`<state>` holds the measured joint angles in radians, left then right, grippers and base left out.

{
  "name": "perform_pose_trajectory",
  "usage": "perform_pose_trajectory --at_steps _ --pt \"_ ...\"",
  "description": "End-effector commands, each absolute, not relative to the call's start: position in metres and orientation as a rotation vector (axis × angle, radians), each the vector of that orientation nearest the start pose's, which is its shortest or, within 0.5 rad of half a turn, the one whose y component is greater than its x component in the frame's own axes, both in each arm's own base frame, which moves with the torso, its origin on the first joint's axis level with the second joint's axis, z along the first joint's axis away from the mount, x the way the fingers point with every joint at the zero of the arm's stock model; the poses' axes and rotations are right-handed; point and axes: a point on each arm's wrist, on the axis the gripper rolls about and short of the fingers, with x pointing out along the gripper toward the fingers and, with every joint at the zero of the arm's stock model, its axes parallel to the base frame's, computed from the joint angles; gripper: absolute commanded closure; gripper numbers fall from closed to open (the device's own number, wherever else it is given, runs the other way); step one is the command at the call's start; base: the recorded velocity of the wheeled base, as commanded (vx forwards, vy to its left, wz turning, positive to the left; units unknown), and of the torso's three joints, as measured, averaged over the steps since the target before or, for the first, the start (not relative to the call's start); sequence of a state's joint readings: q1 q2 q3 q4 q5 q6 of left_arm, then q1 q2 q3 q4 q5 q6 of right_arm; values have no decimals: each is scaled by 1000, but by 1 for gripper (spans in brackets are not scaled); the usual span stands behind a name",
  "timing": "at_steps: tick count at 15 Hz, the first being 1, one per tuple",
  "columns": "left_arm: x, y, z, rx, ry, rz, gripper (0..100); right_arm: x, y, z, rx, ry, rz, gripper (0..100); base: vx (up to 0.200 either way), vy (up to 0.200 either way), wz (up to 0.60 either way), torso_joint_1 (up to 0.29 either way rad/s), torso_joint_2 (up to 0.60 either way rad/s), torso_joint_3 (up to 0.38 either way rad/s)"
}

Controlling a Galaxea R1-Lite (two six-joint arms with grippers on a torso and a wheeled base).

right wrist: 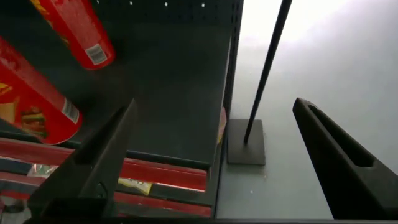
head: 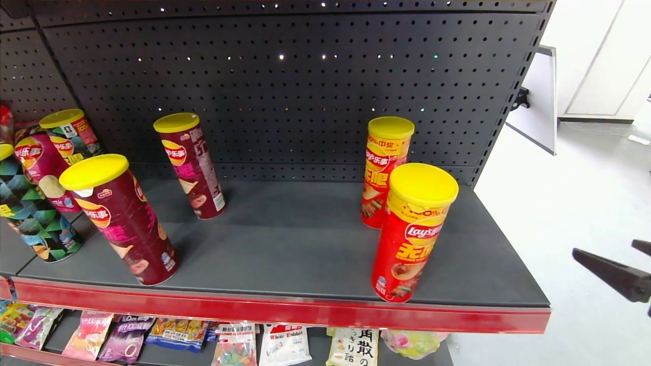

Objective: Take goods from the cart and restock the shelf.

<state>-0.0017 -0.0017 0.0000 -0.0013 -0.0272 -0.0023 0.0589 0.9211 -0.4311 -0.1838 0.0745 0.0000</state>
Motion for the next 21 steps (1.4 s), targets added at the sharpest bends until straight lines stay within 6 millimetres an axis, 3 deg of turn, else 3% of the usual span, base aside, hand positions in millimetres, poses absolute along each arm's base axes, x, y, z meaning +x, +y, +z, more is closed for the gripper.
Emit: perform_pose_trajectory --at_steps 1,6,10,21 --pt "-23 -1 76 -3 -1 -29 0 129 17 169 -7 470 183 0 0 0 0 0 0 0" --pt "-23 -1 76 -3 -1 -29 0 158 38 156 -38 589 242 0 0 0 0 0 0 0" --pt "-23 -1 76 -3 -1 -29 0 190 75 153 -45 542 256 0 0 0 0 0 0 0" --pt "-23 -1 76 -3 -1 -29 0 211 98 142 -89 592 306 0 0 0 0 0 0 0"
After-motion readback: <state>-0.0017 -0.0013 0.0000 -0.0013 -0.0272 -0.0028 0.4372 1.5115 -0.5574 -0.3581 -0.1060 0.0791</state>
